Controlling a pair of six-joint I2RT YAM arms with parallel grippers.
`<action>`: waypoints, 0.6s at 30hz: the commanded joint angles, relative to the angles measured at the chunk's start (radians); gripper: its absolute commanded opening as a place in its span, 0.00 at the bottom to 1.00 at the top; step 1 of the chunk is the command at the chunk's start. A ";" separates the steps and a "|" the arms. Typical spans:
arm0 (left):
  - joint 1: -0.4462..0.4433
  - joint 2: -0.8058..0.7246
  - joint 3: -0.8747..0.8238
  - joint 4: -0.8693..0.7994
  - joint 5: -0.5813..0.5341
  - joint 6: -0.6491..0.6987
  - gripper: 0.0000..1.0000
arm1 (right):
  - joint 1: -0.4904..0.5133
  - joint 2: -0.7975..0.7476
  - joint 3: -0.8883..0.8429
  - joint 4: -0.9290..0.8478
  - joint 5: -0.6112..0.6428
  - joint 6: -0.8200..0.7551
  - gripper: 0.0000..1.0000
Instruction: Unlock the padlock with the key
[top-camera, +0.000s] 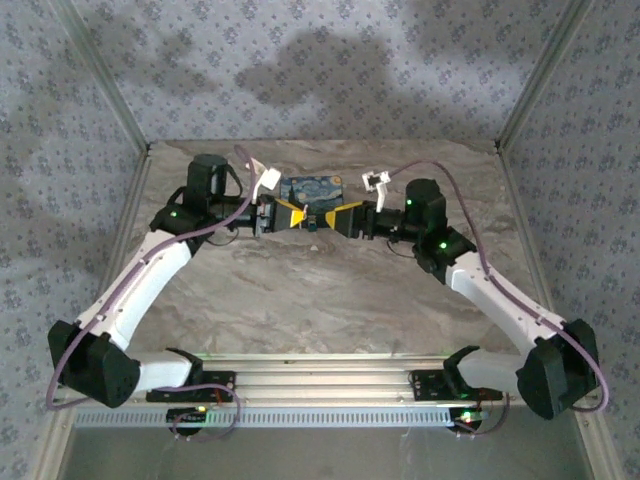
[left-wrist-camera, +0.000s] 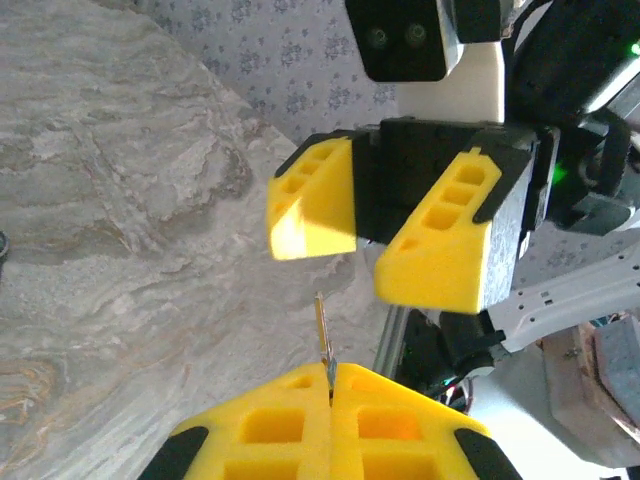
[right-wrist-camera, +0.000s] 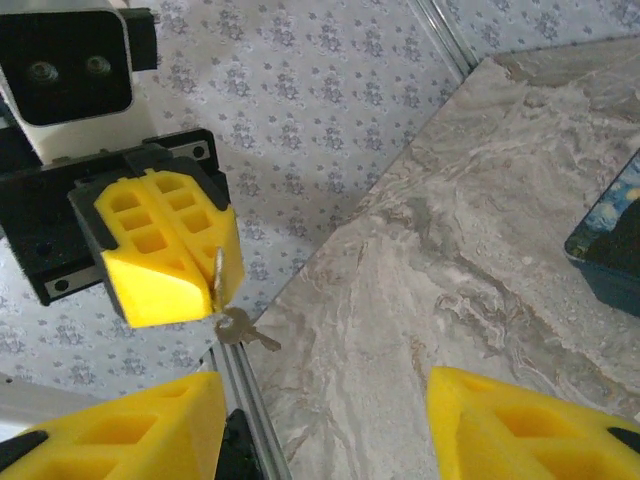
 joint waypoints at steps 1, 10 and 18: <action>-0.004 0.029 0.062 -0.178 0.028 0.155 0.00 | 0.004 -0.009 0.054 -0.110 -0.068 -0.064 0.59; -0.007 0.076 0.082 -0.207 0.151 0.175 0.00 | 0.065 0.089 0.123 -0.067 -0.129 -0.050 0.56; -0.008 0.087 0.092 -0.221 0.179 0.185 0.00 | 0.083 0.166 0.136 0.023 -0.129 -0.003 0.42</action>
